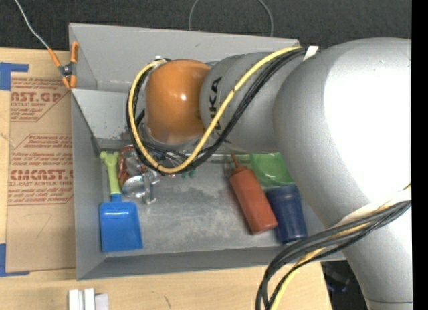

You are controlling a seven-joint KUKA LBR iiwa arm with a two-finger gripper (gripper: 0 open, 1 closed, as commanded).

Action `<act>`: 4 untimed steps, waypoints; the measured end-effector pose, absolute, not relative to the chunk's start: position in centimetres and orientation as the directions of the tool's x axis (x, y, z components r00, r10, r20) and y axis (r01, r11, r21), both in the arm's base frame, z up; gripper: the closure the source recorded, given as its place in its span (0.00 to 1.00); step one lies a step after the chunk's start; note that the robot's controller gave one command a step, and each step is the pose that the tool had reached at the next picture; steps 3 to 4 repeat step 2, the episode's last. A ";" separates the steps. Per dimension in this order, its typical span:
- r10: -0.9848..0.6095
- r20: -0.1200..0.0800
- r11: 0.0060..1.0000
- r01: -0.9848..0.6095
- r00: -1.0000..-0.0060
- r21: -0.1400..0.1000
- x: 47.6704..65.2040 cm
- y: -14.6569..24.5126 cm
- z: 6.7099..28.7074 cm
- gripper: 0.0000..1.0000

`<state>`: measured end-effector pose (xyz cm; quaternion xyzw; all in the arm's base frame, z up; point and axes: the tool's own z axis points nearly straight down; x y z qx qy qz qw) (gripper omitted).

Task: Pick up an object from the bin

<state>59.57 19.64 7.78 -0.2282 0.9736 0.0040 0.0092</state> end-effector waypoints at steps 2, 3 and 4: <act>-0.444 -0.032 0.896 -0.445 -0.895 0.002 59.8 19.8 16.1 1.00; -0.444 -0.032 0.896 -0.445 -0.895 0.002 59.8 19.8 16.1 1.00; -0.444 -0.032 0.896 -0.445 -0.895 0.002 59.8 19.8 16.1 1.00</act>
Offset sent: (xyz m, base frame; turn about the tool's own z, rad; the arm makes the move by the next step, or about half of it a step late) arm 0.0000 0.0001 0.0777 0.0000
